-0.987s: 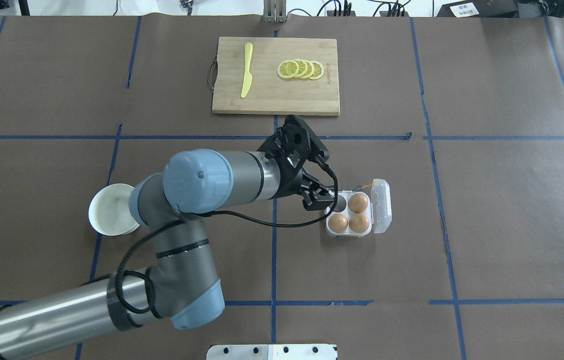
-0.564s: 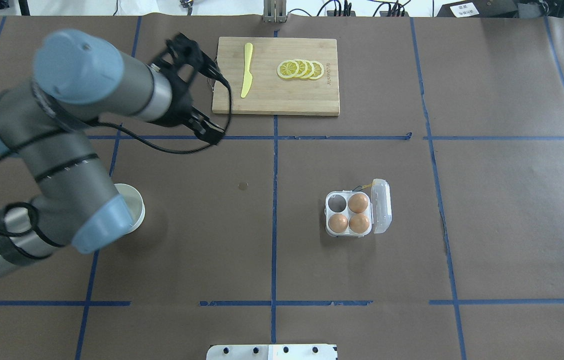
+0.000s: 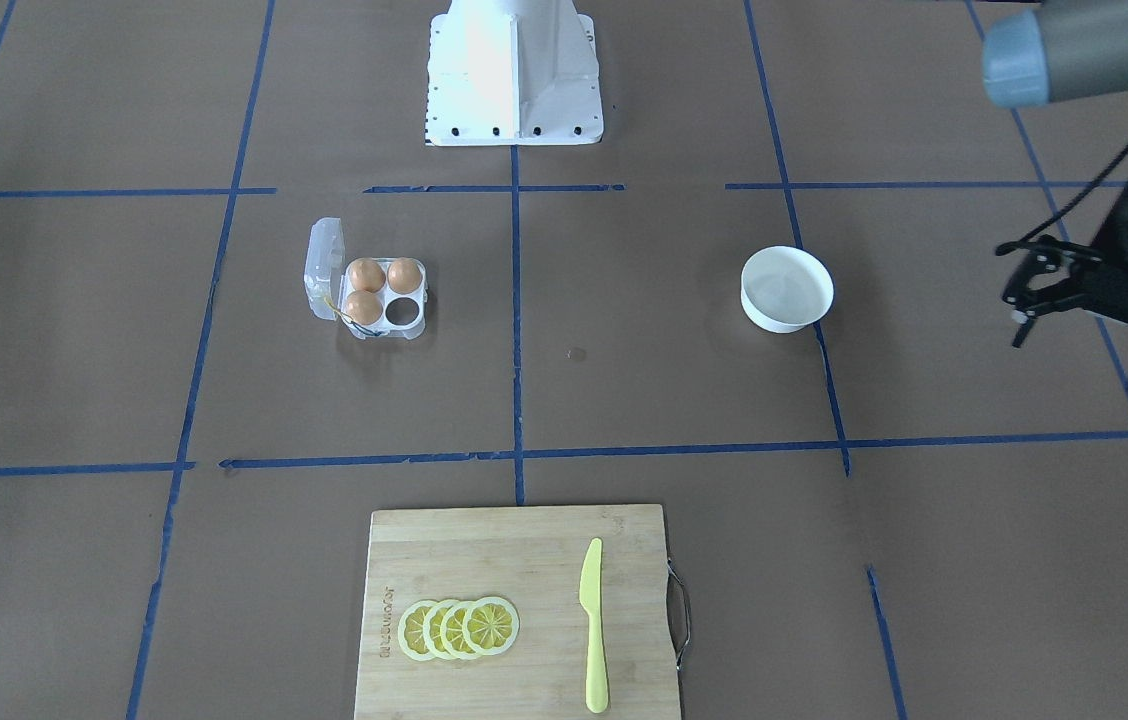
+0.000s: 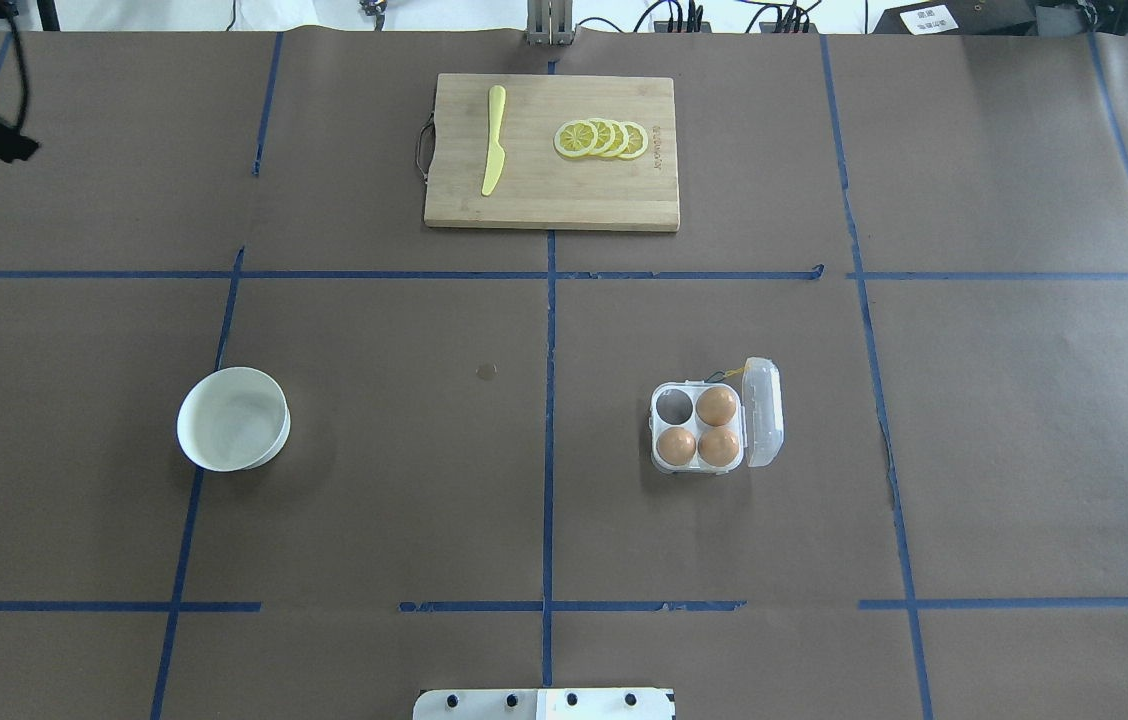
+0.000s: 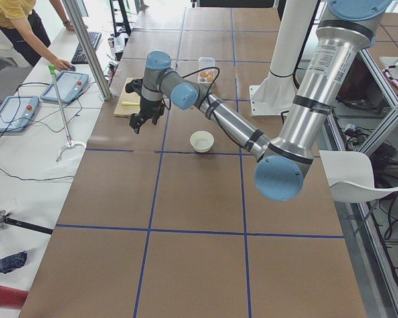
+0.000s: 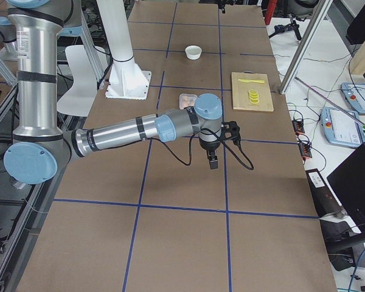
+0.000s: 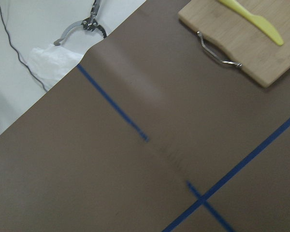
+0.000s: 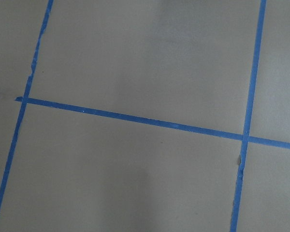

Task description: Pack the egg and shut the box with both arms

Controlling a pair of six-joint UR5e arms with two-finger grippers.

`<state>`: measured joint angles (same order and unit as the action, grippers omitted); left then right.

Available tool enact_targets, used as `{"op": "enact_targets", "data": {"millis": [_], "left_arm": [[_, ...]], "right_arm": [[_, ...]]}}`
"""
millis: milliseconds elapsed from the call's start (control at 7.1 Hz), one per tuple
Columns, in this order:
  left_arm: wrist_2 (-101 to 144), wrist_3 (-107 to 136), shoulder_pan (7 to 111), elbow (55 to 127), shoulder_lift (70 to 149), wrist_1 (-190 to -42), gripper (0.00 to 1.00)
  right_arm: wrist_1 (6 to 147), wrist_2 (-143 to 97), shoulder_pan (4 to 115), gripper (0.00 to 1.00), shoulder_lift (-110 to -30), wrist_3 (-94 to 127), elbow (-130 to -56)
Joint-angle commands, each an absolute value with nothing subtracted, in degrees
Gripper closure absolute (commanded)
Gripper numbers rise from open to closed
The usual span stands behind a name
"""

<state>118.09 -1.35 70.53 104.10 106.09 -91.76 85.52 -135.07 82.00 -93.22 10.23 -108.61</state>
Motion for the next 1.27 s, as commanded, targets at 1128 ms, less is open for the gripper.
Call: {"op": "enact_targets", "data": {"millis": [1128], "left_arm": [[130.34, -16.35, 91.14, 96.59, 89.21, -85.25, 0.00]], "right_arm": [[60.80, -130.47, 57.91, 0.00, -92.47, 51.63, -110.39]]}}
